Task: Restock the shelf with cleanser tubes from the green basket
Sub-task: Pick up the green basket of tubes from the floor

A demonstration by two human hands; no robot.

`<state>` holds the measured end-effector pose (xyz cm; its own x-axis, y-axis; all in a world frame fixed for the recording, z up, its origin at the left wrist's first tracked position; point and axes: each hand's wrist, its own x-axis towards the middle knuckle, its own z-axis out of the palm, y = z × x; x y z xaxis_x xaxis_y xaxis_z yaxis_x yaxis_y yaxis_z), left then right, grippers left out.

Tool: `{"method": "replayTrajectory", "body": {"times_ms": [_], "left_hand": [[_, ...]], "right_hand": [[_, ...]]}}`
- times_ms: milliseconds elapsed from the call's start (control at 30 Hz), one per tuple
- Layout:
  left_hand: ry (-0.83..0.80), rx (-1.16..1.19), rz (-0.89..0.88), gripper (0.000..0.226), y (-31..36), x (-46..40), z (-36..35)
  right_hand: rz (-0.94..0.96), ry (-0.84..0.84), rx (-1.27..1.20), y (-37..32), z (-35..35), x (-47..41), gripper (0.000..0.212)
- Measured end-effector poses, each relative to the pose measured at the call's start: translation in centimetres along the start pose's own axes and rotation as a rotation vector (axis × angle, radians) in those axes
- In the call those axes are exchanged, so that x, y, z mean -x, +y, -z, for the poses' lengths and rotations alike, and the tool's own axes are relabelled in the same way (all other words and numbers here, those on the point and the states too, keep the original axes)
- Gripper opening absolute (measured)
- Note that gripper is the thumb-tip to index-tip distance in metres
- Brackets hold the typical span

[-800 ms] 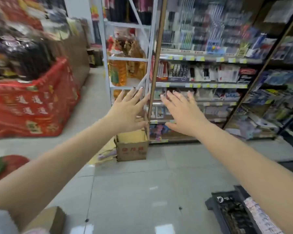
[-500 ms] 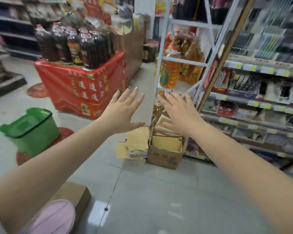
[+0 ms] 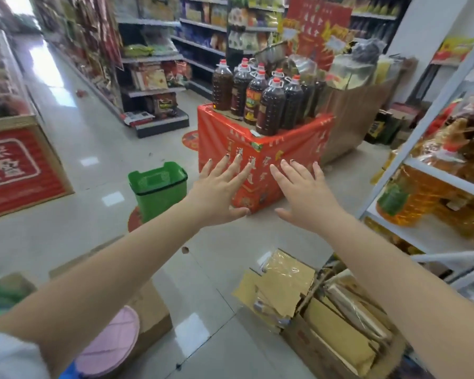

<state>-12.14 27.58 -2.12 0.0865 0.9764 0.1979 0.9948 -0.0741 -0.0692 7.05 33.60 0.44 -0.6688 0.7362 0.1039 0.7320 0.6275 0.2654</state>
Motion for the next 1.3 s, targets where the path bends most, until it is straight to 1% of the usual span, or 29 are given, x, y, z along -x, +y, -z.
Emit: {"method": "replayTrajectory", "body": {"times_ms": [200,433,667,800,1000,1200,1300], "left_hand": [[-0.022,-0.047,0.189,0.09,-5.1,-3.9,-1.1],[-0.038,-0.084,0.345,0.09,-14.7,-8.3,-3.6],[-0.095,-0.157,0.364,0.091,-26.5,-14.0,-5.0],[-0.14,-0.195,0.382,0.09,-31.5,-16.8,-6.1],[-0.181,-0.169,0.461,0.091,-38.0,-22.0,-8.6],[-0.2,-0.158,0.545,0.091,-44.9,-28.9,-12.1],[-0.218,-0.147,0.63,0.091,-48.5,-32.0,-14.2]], "right_hand": [[0.162,0.018,-0.039,0.2,-1.2,-10.0,0.089],[0.322,0.044,-0.072,-3.1,-2.4,-22.8,0.087],[0.4,0.053,-0.077,-6.2,-3.3,-36.0,0.088],[0.441,0.063,-0.098,-7.8,-4.8,-42.5,0.088],[0.5,0.057,-0.122,-9.3,-7.1,-52.7,0.09],[0.57,0.018,-0.123,-9.7,-9.9,-64.0,0.089],[0.603,-0.01,-0.133,-9.3,-11.0,-69.8,0.09]]}}
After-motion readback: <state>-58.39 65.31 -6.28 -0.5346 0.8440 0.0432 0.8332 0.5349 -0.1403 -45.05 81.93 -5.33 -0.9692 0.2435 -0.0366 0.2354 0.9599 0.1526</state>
